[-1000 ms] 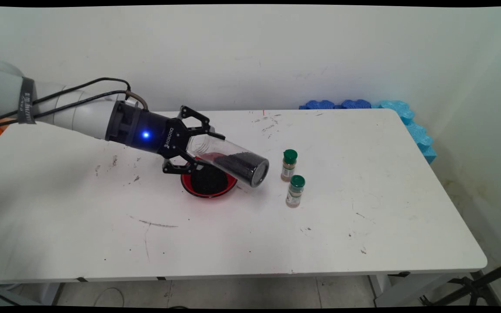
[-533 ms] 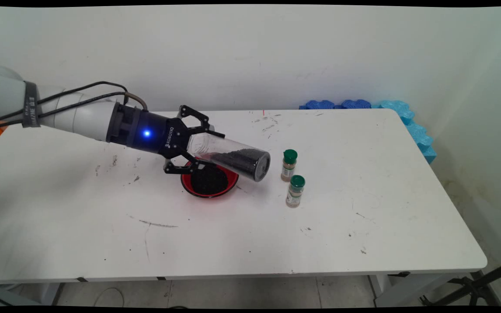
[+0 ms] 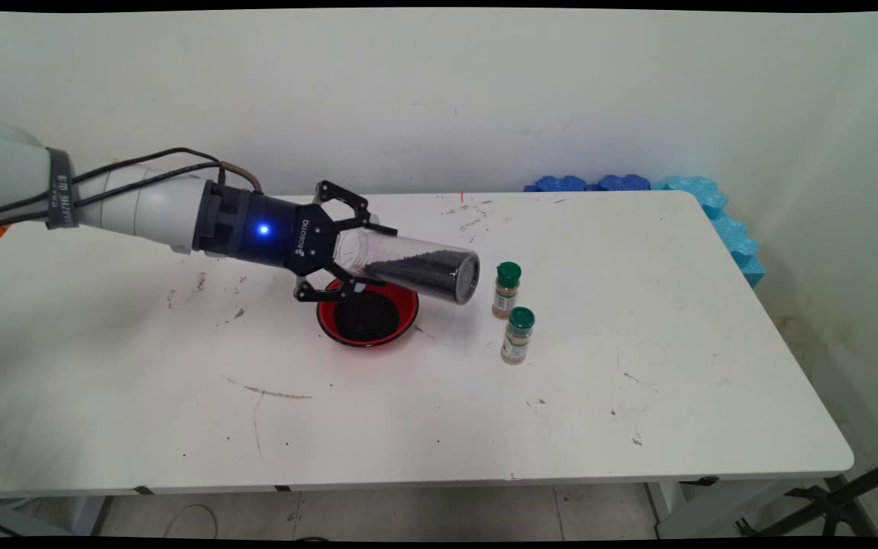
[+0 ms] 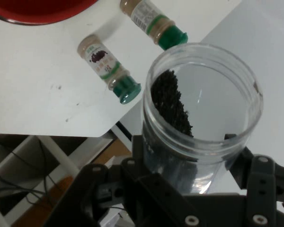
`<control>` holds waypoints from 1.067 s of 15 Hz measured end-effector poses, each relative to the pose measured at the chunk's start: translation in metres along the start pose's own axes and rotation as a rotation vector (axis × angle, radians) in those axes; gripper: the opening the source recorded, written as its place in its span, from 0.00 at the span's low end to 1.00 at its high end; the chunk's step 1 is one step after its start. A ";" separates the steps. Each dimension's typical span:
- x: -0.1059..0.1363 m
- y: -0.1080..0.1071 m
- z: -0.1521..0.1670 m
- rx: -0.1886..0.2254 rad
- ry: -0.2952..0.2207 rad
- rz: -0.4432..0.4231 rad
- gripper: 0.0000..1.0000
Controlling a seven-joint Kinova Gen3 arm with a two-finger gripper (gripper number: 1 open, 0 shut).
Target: Pour the black seasoning powder in the red bowl
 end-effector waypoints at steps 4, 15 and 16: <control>0.000 0.002 0.003 -0.027 -0.002 -0.036 0.00; 0.003 0.004 0.005 -0.087 -0.021 -0.123 0.00; 0.004 0.003 0.005 -0.090 -0.024 -0.129 0.00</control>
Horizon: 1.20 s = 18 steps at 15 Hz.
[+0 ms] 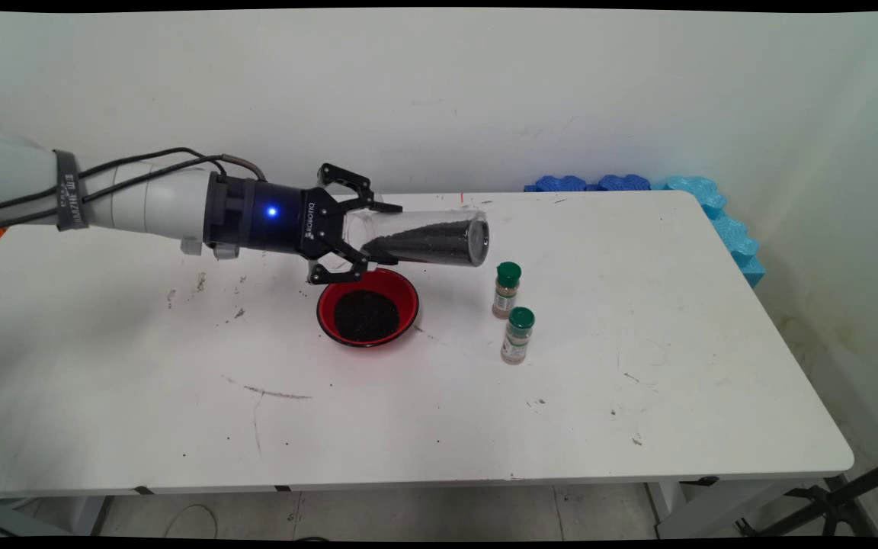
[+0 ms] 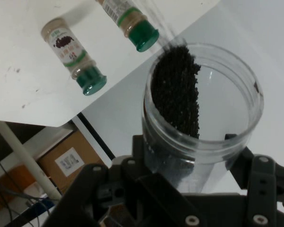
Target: Pour the black seasoning powder in the red bowl
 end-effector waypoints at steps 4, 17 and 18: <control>0.002 -0.001 0.000 -0.018 -0.009 -0.033 0.00; 0.005 -0.005 0.003 -0.052 -0.045 -0.117 0.00; 0.005 -0.005 0.003 -0.054 -0.046 -0.121 0.00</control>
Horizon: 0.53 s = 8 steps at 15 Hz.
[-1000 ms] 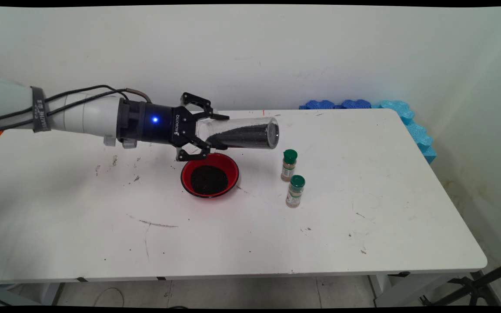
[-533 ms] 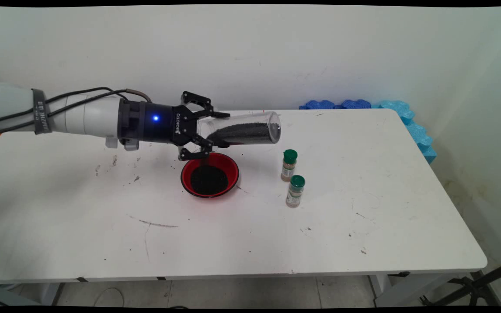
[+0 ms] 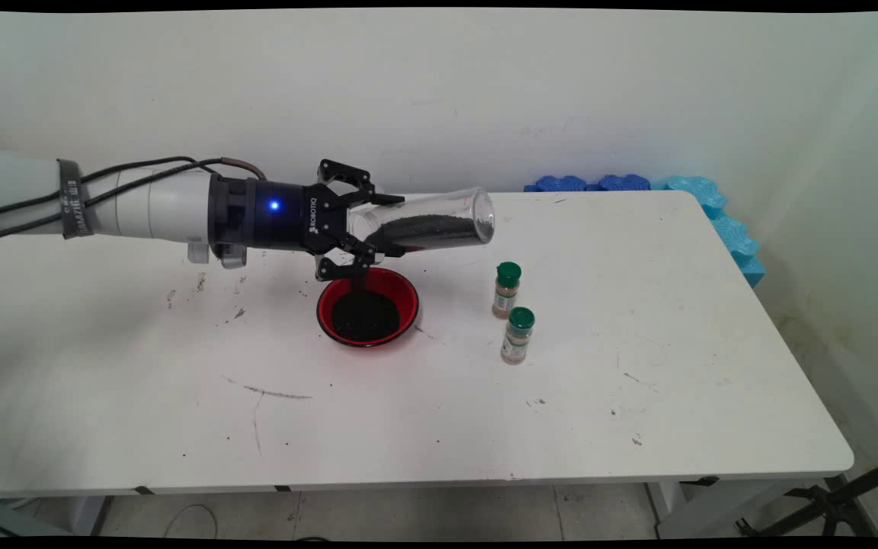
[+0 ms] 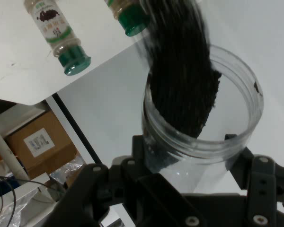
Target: Pour the black seasoning powder in the red bowl
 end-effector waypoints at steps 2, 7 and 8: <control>0.000 0.000 0.000 -0.004 -0.002 -0.007 0.00; -0.001 0.000 0.001 -0.014 -0.006 -0.028 0.00; -0.001 0.000 0.001 -0.016 -0.007 -0.031 0.00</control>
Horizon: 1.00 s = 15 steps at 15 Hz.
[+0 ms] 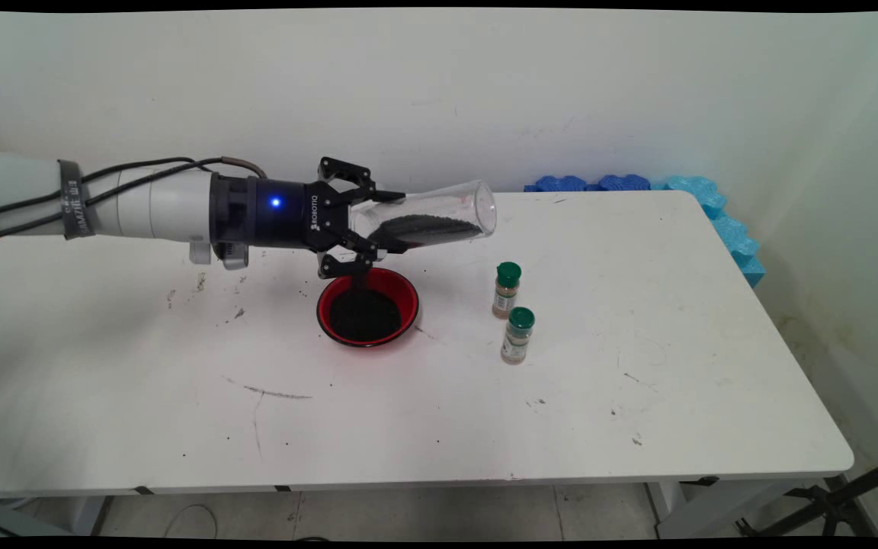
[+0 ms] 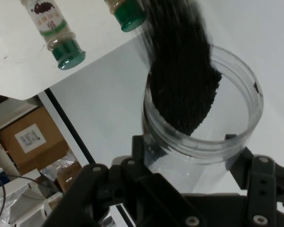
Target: Pour the black seasoning powder in the red bowl
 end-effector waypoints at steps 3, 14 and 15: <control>0.000 0.000 0.000 -0.001 -0.003 -0.001 0.00; 0.012 0.008 -0.002 0.080 0.044 0.267 0.00; 0.012 0.009 -0.002 0.086 0.046 0.294 0.00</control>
